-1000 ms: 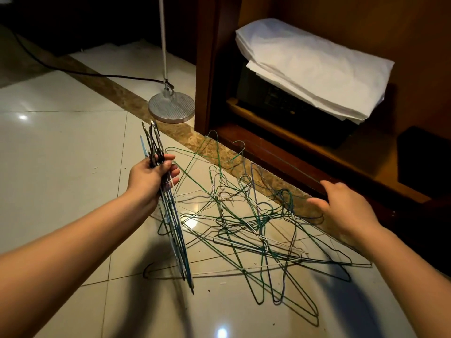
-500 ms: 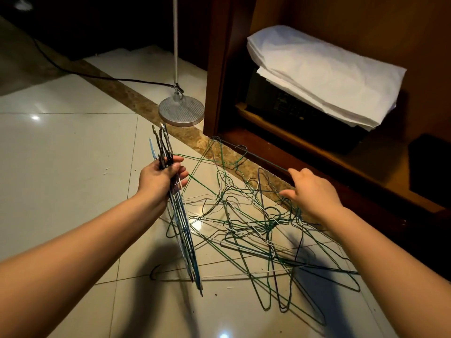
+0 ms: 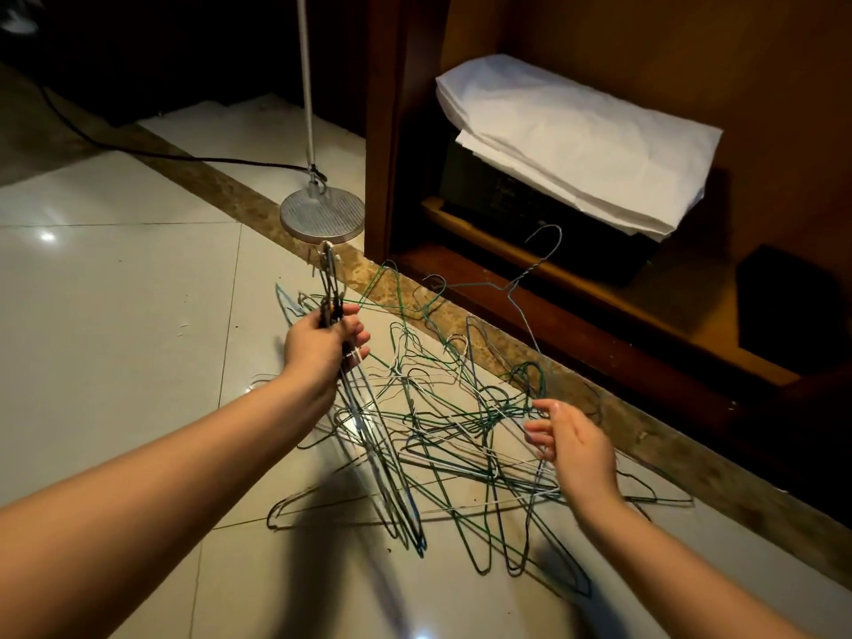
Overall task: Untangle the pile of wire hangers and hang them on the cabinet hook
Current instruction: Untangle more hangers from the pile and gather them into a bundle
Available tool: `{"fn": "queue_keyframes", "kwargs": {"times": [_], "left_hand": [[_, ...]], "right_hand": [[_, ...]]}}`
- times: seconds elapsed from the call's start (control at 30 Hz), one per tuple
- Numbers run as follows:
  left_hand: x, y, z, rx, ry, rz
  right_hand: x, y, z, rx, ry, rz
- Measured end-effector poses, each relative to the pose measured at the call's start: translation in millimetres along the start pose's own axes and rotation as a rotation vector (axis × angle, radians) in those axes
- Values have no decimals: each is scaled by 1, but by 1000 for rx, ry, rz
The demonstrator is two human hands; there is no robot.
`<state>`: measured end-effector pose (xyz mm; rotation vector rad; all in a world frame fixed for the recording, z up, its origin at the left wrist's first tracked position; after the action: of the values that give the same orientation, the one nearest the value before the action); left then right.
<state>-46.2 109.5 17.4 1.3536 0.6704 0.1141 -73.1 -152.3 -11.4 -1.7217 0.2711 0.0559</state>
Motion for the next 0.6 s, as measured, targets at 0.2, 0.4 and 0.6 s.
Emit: {"fn": "queue_keyframes", "kwargs": {"times": [0.2, 0.4, 0.6], "left_hand": [[-23, -2, 27, -28, -90, -26], [-36, -7, 46, -130, -268, -29], [-41, -16, 58, -41, -271, -21]], "right_hand": [[-36, 19, 24, 28, -32, -177], [-60, 47, 38, 149, -47, -188], [-68, 57, 35, 188, -68, -198]]}}
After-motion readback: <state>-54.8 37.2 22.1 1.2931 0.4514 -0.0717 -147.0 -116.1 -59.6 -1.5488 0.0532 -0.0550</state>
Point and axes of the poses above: each hand's wrist, its own x-axis towards the middle knuckle, its own z-axis out of the palm, y = z × x, the point moved 1 cm from there along x, towards the middle knuckle, and after that the axes turned 11 degrees about x, right-handed, at the moved point
